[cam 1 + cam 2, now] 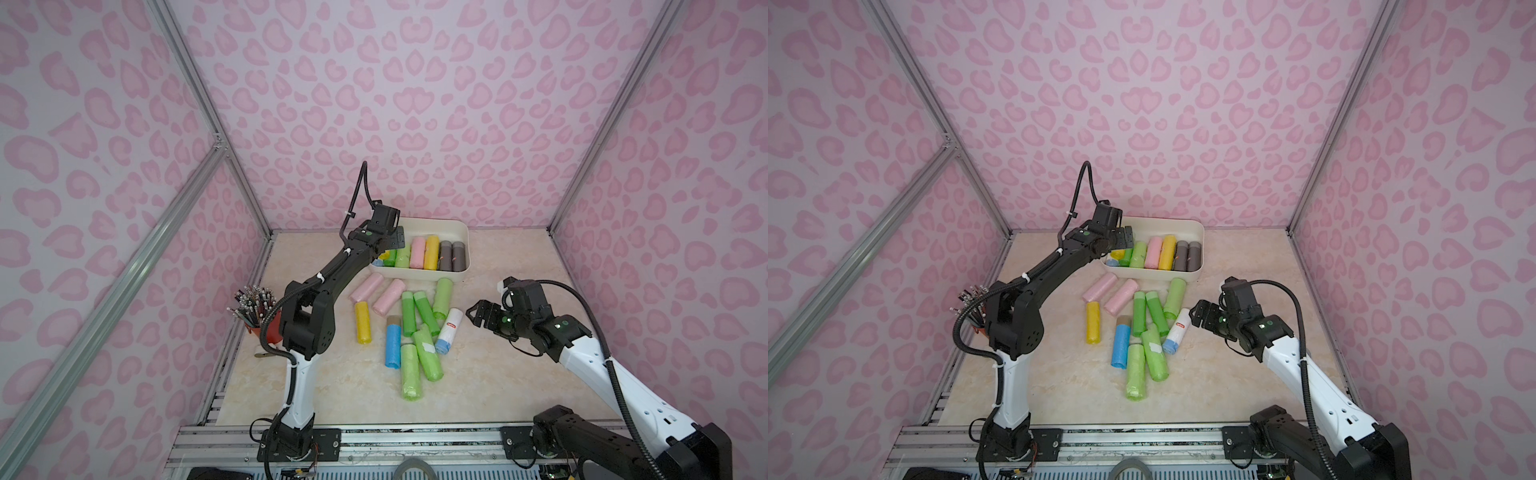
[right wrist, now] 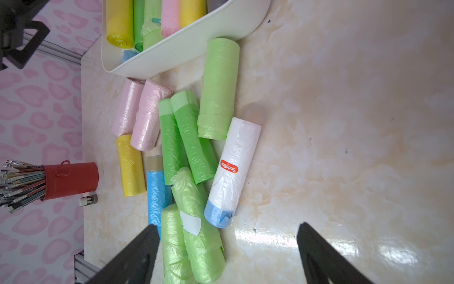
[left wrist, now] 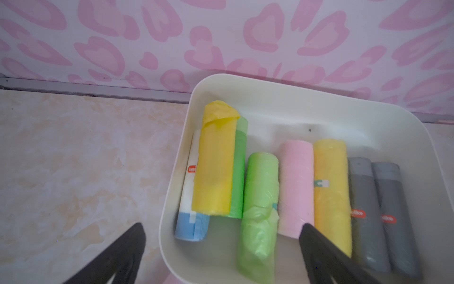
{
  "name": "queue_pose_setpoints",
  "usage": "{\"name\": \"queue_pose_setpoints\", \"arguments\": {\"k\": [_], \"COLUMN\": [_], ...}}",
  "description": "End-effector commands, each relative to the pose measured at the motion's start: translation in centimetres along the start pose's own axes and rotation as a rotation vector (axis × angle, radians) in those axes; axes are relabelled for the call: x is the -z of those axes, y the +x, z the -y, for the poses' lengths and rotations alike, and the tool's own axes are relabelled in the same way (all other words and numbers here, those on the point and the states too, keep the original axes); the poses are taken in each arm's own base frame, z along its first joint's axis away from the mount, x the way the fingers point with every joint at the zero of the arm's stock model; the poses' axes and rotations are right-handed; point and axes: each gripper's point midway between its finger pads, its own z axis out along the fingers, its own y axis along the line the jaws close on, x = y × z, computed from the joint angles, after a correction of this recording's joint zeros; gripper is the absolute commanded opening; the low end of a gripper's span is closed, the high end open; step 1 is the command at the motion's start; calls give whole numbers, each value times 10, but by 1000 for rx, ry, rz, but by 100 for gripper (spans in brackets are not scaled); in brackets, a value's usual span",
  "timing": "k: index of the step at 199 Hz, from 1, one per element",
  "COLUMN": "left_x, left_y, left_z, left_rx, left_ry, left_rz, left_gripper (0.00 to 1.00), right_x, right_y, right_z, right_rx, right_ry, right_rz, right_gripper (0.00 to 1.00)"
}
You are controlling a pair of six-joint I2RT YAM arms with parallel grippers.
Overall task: Put the roll of trash bags into the storage box
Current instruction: Place the roll of trash bags in the storage box.
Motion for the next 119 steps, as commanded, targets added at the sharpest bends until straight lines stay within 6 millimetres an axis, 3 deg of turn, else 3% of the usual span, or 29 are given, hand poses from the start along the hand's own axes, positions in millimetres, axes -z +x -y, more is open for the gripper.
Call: {"name": "queue_pose_setpoints", "arguments": {"k": [1, 30, 77, 82, 119], "left_x": [30, 76, 128, 127, 156], "left_y": [-17, -14, 22, 36, 76], "left_z": [8, 16, 10, 3, -33], "left_rx": [53, 63, 67, 62, 128], "left_ry": [36, 63, 99, 91, 76], "left_rz": [101, 155, 172, 150, 142], "left_gripper": [100, 100, 100, 100, 100], "right_x": [-1, 1, 1, 1, 2], "right_y": [-2, -1, 3, 3, 5], "right_z": [-9, -12, -14, -14, -14], "right_rx": [-14, -10, 0, 2, 4], "right_ry": [-51, -72, -90, -91, -90], "right_rz": [13, 10, -5, -6, 0], "right_gripper": [90, 89, 89, 89, 90]}}
